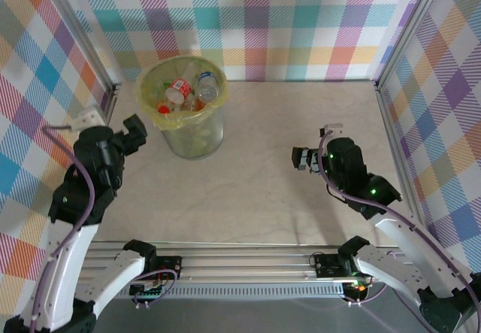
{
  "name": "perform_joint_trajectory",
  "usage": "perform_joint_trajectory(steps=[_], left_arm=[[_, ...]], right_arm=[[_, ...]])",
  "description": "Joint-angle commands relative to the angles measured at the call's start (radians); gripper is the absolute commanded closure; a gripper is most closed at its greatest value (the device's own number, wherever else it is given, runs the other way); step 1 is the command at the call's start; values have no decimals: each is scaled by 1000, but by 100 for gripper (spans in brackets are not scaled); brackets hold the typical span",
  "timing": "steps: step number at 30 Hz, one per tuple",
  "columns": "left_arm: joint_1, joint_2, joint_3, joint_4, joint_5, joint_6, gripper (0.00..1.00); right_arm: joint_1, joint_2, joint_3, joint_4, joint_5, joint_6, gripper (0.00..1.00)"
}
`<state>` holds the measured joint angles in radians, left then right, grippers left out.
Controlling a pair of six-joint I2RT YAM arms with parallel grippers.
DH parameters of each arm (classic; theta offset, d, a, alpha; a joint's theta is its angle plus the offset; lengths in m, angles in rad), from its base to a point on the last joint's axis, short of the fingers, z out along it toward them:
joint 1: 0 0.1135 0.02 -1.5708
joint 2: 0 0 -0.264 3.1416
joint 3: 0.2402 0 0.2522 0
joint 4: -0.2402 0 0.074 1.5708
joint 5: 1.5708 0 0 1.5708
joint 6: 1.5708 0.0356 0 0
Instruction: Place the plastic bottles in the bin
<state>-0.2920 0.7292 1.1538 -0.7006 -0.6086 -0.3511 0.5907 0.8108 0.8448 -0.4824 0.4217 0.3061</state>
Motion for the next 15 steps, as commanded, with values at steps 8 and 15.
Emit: perform_joint_trajectory(steps=[8, 15], left_arm=[[1, -189, -424, 199, -169, -114, 0], [13, -131, -634, 451, -144, -25, 0]], right_arm=[[4, -6, -123, 145, 196, 21, 0], [-23, 31, -209, 253, 256, -17, 0]])
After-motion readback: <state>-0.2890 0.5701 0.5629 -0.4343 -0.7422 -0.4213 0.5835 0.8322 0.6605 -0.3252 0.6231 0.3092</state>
